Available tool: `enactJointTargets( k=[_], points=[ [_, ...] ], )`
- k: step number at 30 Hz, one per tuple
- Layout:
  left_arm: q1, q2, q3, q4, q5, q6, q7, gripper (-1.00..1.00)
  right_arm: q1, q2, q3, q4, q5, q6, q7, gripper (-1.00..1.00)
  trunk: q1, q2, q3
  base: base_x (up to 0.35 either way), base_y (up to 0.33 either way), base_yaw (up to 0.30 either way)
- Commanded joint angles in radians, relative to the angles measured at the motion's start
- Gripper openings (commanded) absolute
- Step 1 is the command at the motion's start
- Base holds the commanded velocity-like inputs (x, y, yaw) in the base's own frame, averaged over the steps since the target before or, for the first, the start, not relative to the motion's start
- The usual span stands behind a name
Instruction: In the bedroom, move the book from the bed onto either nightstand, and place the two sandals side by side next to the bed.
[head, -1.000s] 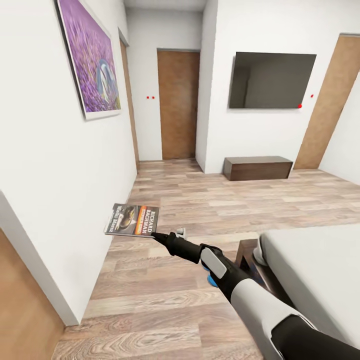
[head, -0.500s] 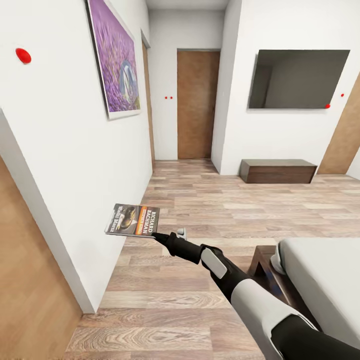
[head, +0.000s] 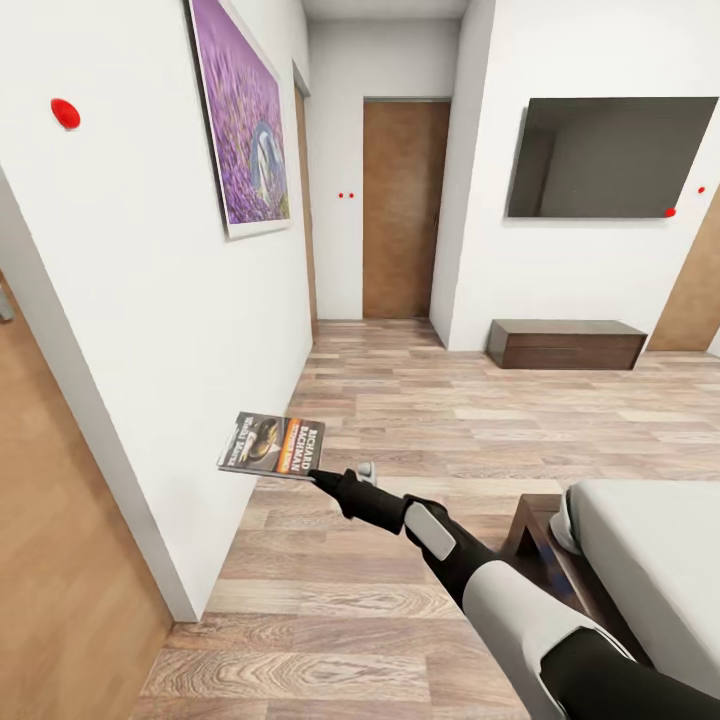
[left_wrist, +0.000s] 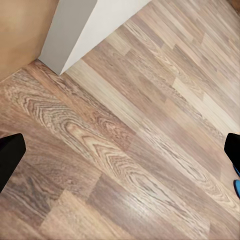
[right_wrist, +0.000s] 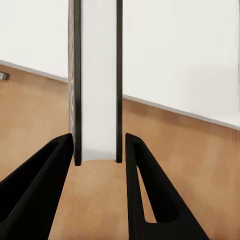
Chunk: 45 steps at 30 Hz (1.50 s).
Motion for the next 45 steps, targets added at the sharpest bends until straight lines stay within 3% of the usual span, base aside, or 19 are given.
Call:
enactJointTargets(
  k=[1, 10, 17, 22, 32, 45],
  points=[
    [-0.001, 0.0, -0.007, 0.001, 0.007, -0.004, -0.003, 1.0, -0.001, 0.0, 0.002, 0.004, -0.009, 0.005, 0.001, -1.0, 0.0, 0.0, -0.001, 0.0, 0.0, 0.007],
    [-0.001, 0.0, -0.008, 0.001, 0.006, -0.004, -0.003, 1.0, -0.001, 0.0, -0.007, 0.064, -0.018, 0.005, 0.0, -1.0, 0.0, 0.0, -0.001, 0.0, 0.0, 0.002],
    [-0.001, 0.0, -0.009, 0.001, 0.006, -0.004, -0.003, 1.0, -0.001, 0.0, -0.045, 0.177, -0.082, 0.007, 0.004, -1.0, 0.0, 0.0, -0.001, 0.0, 0.0, 0.0],
    [-0.001, 0.0, -0.009, 0.001, 0.006, -0.003, -0.003, 1.0, -0.001, 0.0, -0.055, 0.263, -0.104, -0.012, 0.007, -1.0, 0.0, 0.0, -0.001, 0.0, 0.0, 0.0],
    [-0.001, 0.0, -0.008, 0.001, 0.006, -0.004, -0.003, 1.0, -0.001, -0.02, -0.055, 0.391, -0.112, -0.135, 0.016, -1.0, 0.0, 0.0, -0.001, 0.0, 0.0, 0.0],
    [-0.001, 0.0, -0.009, 0.001, 0.006, -0.004, -0.003, 1.0, -0.001, -0.025, -0.056, 0.421, -0.108, -0.17, 0.023, -1.0, 0.0, 0.0, -0.001, 0.0, 0.0, 0.0]
  ],
)
